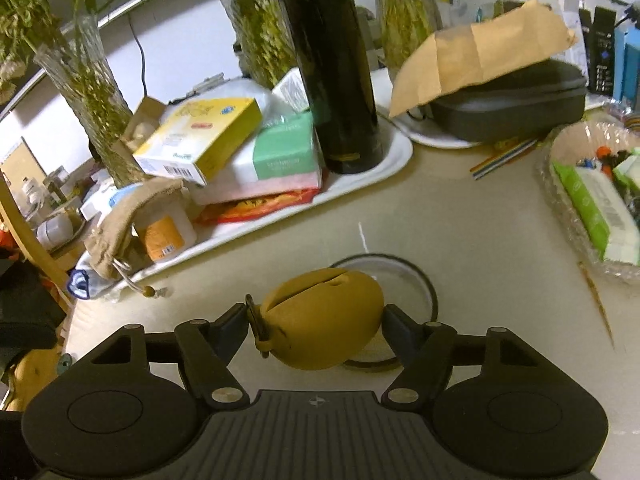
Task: Organize rigid objects
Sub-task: 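Grasp the yellow silicone pouch with the right tool and lift it off the ring, then close the left tool around the clear black-rimmed ring while the right tool holds the pouch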
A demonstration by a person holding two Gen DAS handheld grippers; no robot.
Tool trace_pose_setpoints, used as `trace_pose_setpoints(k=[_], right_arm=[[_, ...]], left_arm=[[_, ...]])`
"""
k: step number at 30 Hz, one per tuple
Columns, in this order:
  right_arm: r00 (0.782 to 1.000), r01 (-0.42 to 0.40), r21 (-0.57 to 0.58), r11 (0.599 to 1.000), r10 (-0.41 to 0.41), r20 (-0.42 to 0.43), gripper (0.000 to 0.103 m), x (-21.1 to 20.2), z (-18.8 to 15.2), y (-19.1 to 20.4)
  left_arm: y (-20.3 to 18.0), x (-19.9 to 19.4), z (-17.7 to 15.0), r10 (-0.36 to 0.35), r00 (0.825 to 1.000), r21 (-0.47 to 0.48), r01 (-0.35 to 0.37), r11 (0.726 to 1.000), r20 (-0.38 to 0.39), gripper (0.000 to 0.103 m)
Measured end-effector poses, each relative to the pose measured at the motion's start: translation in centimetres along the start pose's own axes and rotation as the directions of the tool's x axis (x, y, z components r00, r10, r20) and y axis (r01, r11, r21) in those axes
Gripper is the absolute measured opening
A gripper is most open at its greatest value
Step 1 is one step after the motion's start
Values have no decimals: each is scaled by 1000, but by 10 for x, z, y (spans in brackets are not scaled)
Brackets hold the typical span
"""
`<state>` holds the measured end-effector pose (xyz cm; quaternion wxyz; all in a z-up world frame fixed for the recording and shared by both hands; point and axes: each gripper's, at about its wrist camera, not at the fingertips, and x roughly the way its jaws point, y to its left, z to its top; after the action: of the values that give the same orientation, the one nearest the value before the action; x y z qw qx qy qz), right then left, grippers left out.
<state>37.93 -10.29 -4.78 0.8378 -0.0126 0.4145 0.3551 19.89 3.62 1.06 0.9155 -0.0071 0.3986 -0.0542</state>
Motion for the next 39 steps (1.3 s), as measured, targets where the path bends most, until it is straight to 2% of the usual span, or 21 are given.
trace_pose_setpoints(k=[11,21,25,31,39], right_arm=[[996,51,-34,998,-49,73,75,-47,-5,0],[987,129,7,992,-129,96,75,-100,-36,-7],[983,150,48,988,-154,96,75,-116,-49,-12],[980,161,94,982,-170,106,75,-140,-67,-14],[976,185,138,973,-199,92,75,-153,-84,-13]], left_arm=[[-6,5,5,-3,1000,5,3,1000,4,65],[-11,11,7,-15,1000,16,15,1000,2,65],[-14,20,11,-26,1000,50,26,998,0,66],[-15,38,18,-42,999,98,40,994,16,78],[-17,80,29,-63,998,140,66,988,-25,79]])
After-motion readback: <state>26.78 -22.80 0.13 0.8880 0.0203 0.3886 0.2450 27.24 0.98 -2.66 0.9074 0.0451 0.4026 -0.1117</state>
